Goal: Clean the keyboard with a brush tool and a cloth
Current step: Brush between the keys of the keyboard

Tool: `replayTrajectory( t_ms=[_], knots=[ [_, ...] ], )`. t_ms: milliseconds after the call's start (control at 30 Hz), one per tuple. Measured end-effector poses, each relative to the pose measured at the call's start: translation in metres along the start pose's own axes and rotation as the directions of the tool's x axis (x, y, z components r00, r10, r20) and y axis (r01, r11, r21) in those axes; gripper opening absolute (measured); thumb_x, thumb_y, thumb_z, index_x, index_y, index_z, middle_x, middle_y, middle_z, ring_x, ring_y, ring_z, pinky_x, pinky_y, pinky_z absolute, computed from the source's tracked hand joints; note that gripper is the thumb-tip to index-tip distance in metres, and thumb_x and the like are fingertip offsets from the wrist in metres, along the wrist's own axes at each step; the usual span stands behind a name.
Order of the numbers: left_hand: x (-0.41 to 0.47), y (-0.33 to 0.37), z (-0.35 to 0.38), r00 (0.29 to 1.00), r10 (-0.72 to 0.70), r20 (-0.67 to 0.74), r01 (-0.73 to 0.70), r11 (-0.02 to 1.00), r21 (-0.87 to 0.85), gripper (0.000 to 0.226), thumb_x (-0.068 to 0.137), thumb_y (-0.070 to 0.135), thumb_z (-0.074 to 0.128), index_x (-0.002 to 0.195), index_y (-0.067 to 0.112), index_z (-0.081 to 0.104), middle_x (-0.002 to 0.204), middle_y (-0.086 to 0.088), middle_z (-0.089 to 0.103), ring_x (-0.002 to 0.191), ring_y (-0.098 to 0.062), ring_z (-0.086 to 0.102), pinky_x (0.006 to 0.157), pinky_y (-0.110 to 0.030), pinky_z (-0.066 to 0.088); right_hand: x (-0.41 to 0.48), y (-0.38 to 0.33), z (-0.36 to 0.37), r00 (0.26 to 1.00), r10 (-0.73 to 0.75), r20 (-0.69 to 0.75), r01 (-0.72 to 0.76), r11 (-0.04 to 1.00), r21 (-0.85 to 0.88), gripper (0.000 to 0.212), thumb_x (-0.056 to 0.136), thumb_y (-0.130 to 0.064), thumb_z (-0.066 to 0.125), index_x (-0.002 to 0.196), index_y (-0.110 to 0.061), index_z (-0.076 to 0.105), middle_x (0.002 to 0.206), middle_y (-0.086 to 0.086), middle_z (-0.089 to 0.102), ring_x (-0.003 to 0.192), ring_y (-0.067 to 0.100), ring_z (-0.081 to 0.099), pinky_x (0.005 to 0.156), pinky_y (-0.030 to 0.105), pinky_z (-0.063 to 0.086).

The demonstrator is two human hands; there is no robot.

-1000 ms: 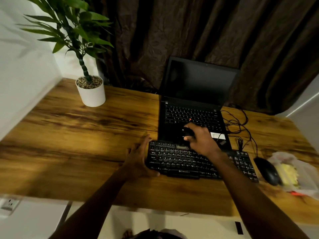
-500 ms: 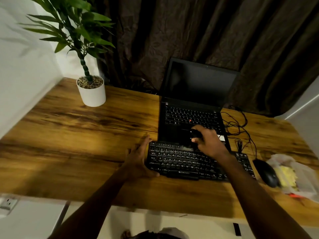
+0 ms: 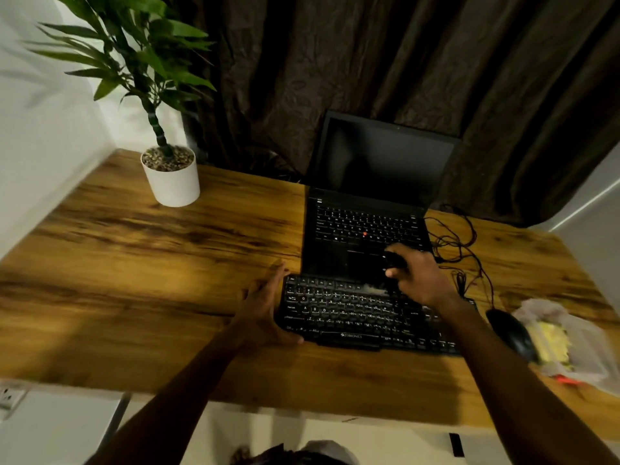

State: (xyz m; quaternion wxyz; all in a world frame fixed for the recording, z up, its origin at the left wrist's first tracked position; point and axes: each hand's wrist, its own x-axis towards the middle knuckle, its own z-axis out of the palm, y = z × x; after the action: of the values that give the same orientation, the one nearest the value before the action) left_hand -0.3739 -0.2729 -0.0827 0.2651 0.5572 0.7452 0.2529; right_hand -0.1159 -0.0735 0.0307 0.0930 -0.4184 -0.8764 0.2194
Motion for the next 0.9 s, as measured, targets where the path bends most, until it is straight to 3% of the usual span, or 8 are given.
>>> replayTrajectory(
  t_ms=[133, 267, 433, 500, 633, 667, 767, 900],
  knots=[
    [0.002, -0.002, 0.002, 1.0, -0.009, 0.005, 0.009, 1.0, 0.004, 0.156, 0.036, 0.082, 0.077, 0.153, 0.041, -0.017, 0.158, 0.004, 0.032, 0.14, -0.023, 0.027, 0.108, -0.05, 0.02, -0.009, 0.019, -0.014, 0.998, 0.056, -0.009, -0.057, 0.988, -0.143, 0.049, 0.088, -0.008, 0.069, 0.13, -0.026, 0.052, 0.106, 0.01, 0.063, 0.091, 0.024, 0.064, 0.073, 0.044, 0.059],
    [0.003, 0.0, 0.001, 1.0, -0.018, 0.012, 0.017, 0.999, 0.035, 0.153, 0.037, 0.08, 0.078, 0.153, 0.041, -0.014, 0.157, 0.002, 0.032, 0.137, -0.027, 0.028, 0.108, -0.048, 0.02, -0.008, 0.004, -0.001, 1.0, -0.005, -0.009, 0.004, 0.996, -0.091, 0.048, 0.088, -0.004, 0.068, 0.132, -0.018, 0.055, 0.104, 0.009, 0.065, 0.083, 0.017, 0.063, 0.063, 0.023, 0.051],
    [0.006, -0.001, 0.001, 0.998, -0.049, 0.029, 0.048, 0.998, 0.042, 0.155, 0.035, 0.08, 0.078, 0.153, 0.042, -0.015, 0.157, -0.001, 0.032, 0.14, -0.029, 0.026, 0.11, -0.051, 0.018, -0.01, 0.005, -0.002, 0.999, 0.019, -0.027, -0.02, 1.0, -0.009, 0.046, 0.088, -0.003, 0.069, 0.13, -0.017, 0.056, 0.101, 0.005, 0.066, 0.08, 0.011, 0.063, 0.061, 0.013, 0.047],
    [0.004, 0.001, 0.0, 0.998, -0.046, 0.033, 0.044, 0.998, 0.044, 0.155, 0.035, 0.082, 0.074, 0.153, 0.04, -0.015, 0.158, -0.002, 0.03, 0.141, -0.029, 0.025, 0.112, -0.05, 0.016, -0.014, 0.015, -0.012, 0.999, 0.035, -0.025, -0.036, 0.998, -0.058, 0.045, 0.089, -0.003, 0.068, 0.13, -0.016, 0.056, 0.099, 0.006, 0.066, 0.076, 0.009, 0.06, 0.059, 0.016, 0.044],
    [0.002, 0.004, -0.001, 0.999, -0.04, 0.027, 0.039, 0.998, 0.043, 0.154, 0.033, 0.084, 0.071, 0.154, 0.039, -0.014, 0.159, -0.001, 0.03, 0.14, -0.029, 0.026, 0.11, -0.048, 0.017, -0.019, 0.025, -0.018, 0.997, 0.07, -0.038, -0.075, 0.986, -0.148, 0.048, 0.089, -0.007, 0.068, 0.131, -0.024, 0.052, 0.104, 0.009, 0.065, 0.083, 0.018, 0.063, 0.063, 0.032, 0.055],
    [0.002, 0.004, -0.001, 0.999, -0.041, 0.03, 0.04, 0.998, 0.038, 0.154, 0.032, 0.085, 0.069, 0.154, 0.039, -0.013, 0.159, -0.001, 0.029, 0.141, -0.028, 0.025, 0.11, -0.048, 0.016, -0.019, 0.022, -0.015, 0.997, 0.064, -0.039, -0.069, 0.987, -0.147, 0.048, 0.089, -0.008, 0.067, 0.132, -0.024, 0.052, 0.106, 0.008, 0.065, 0.085, 0.018, 0.063, 0.065, 0.031, 0.056],
    [0.002, 0.007, -0.003, 0.998, -0.046, 0.04, 0.045, 0.999, 0.016, 0.154, 0.03, 0.086, 0.067, 0.154, 0.038, -0.011, 0.161, 0.0, 0.026, 0.143, -0.028, 0.023, 0.112, -0.05, 0.014, -0.016, 0.011, -0.005, 0.998, 0.048, -0.043, -0.05, 0.997, -0.061, 0.045, 0.089, -0.002, 0.067, 0.13, -0.017, 0.055, 0.106, 0.003, 0.062, 0.089, 0.014, 0.058, 0.054, 0.006, 0.043],
    [0.003, 0.006, -0.002, 0.998, -0.054, 0.041, 0.053, 0.998, 0.014, 0.155, 0.029, 0.087, 0.067, 0.154, 0.04, -0.01, 0.16, -0.003, 0.028, 0.143, -0.03, 0.024, 0.113, -0.052, 0.014, -0.017, 0.021, -0.008, 0.995, 0.091, -0.05, -0.09, 0.995, 0.034, 0.046, 0.089, 0.0, 0.066, 0.13, -0.017, 0.055, 0.11, 0.005, 0.062, 0.095, 0.018, 0.061, 0.058, 0.007, 0.042]
  ],
)
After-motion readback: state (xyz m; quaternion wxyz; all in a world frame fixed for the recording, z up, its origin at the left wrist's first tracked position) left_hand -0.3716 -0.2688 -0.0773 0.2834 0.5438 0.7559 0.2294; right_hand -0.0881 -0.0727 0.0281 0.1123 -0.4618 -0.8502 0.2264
